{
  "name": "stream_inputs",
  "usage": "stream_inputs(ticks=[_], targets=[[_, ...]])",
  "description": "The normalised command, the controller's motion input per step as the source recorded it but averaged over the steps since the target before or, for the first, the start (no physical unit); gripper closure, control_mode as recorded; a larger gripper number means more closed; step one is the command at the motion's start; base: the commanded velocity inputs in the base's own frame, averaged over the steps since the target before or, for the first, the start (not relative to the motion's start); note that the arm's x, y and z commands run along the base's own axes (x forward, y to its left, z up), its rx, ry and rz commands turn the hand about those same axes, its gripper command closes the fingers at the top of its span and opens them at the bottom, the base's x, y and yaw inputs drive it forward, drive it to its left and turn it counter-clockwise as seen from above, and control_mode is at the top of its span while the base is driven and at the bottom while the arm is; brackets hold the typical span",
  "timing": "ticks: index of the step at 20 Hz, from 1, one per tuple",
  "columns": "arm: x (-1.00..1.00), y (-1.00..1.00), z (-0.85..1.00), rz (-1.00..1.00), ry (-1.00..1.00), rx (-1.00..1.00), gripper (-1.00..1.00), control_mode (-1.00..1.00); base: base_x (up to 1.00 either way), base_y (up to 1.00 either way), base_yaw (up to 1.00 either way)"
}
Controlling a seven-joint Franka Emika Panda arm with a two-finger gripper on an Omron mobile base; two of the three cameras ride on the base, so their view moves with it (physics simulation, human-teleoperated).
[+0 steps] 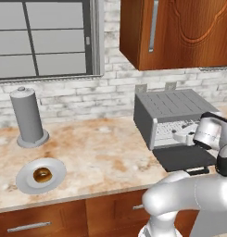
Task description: Pick up the bagel from the plate, place it on the toaster oven rack, close the door, and set the timer.
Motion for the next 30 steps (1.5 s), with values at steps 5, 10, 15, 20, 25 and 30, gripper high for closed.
stream_inputs(ticks=[5,10,15,20,25,30], targets=[[0.16,0.00,-0.31,-0.01,0.13,0.02,-1.00,-1.00,0.00,0.00,0.00],[0.00,0.00,-0.54,0.00,0.40,0.02,-1.00,-1.00,0.00,0.00,0.00],[-0.06,0.00,-0.72,-0.01,0.54,0.07,-1.00,-1.00,0.00,0.00,0.00],[-0.30,0.00,-0.84,-0.04,0.61,0.09,-1.00,-1.00,0.00,0.00,0.00],[-0.40,0.00,-0.88,-0.04,0.64,0.04,-1.00,-1.00,0.00,0.00,0.00],[-0.45,-0.02,-0.91,-0.05,0.71,0.08,-1.00,-1.00,0.00,0.00,0.00]])
